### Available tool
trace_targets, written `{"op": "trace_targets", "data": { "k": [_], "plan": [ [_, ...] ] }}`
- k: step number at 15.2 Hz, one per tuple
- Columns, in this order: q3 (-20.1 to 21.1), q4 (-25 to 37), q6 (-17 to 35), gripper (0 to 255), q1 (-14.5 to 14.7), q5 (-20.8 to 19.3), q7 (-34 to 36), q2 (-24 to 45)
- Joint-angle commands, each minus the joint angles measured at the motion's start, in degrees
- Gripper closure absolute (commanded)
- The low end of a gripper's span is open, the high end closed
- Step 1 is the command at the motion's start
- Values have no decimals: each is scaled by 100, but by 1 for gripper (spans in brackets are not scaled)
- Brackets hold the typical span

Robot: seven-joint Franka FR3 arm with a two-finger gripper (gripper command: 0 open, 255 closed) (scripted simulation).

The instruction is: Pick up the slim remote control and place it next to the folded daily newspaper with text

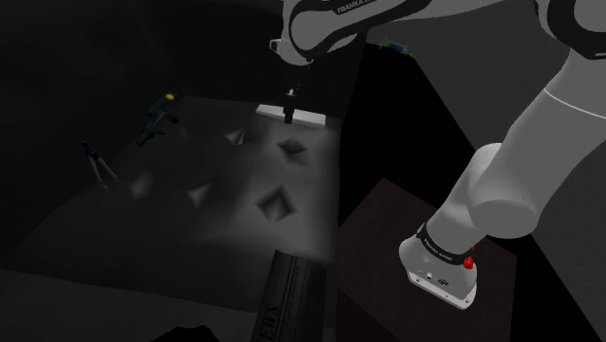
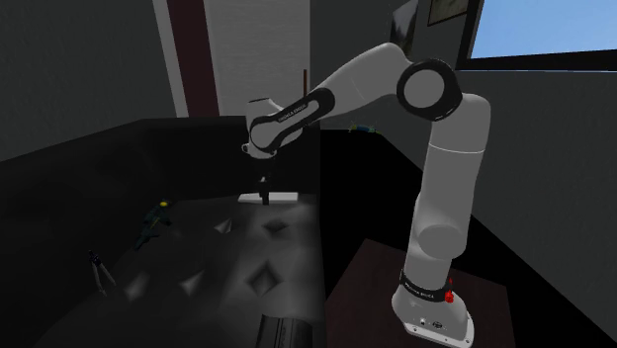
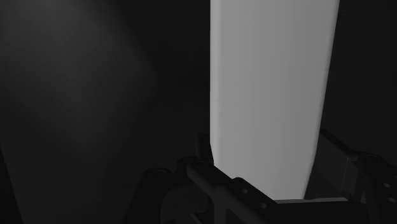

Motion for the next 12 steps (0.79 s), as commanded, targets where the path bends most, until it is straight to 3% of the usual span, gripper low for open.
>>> {"op": "trace_targets", "data": {
  "k": [1, 12],
  "plan": [
    [2, 110, -172, 255, 2, -4, 3, -62],
    [605, -1556, -106, 255, 488, 71, 1049, -1653]
  ]
}}
